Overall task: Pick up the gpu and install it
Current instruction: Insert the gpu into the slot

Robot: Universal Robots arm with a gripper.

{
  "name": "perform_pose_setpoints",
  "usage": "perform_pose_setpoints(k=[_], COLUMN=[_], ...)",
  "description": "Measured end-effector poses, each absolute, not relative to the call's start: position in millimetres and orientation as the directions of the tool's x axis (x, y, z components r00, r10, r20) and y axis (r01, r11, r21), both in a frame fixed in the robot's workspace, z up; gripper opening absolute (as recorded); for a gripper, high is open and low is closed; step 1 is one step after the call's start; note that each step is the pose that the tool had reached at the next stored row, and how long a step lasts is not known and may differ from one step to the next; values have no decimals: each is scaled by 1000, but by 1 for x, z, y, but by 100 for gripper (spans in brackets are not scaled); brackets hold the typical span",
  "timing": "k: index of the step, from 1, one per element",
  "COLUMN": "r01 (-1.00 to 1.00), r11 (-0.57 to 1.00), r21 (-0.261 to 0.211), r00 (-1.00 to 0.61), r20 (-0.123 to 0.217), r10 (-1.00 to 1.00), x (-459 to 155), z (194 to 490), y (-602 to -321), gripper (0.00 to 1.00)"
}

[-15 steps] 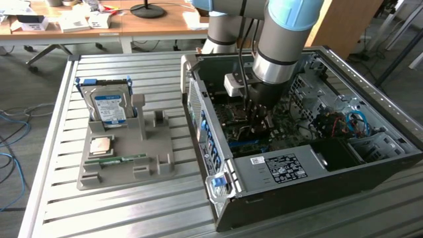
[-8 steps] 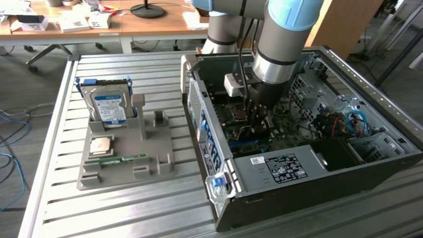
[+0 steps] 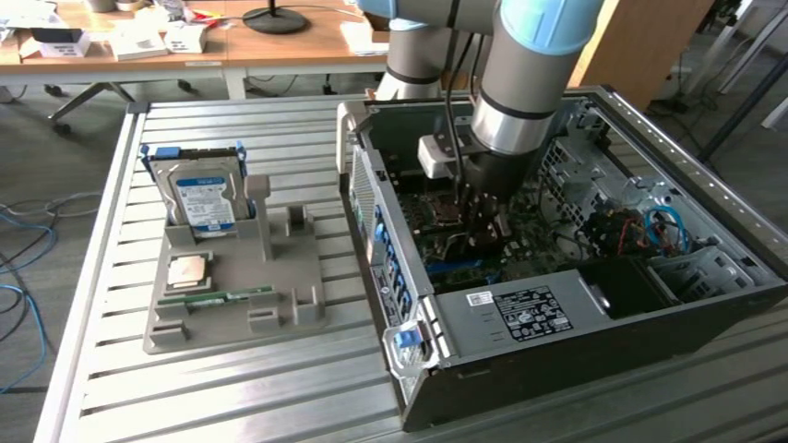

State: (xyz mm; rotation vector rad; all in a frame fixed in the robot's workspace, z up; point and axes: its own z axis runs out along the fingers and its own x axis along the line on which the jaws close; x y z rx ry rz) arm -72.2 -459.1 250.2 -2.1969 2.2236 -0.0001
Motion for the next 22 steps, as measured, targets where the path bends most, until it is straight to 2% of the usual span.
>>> perform_pose_setpoints(k=[22], r01=[-1000], r11=[12], r21=[-12], r00=[-12], r20=[-11], r10=[-1000], x=[-71], z=[254], y=[-459], gripper=[26])
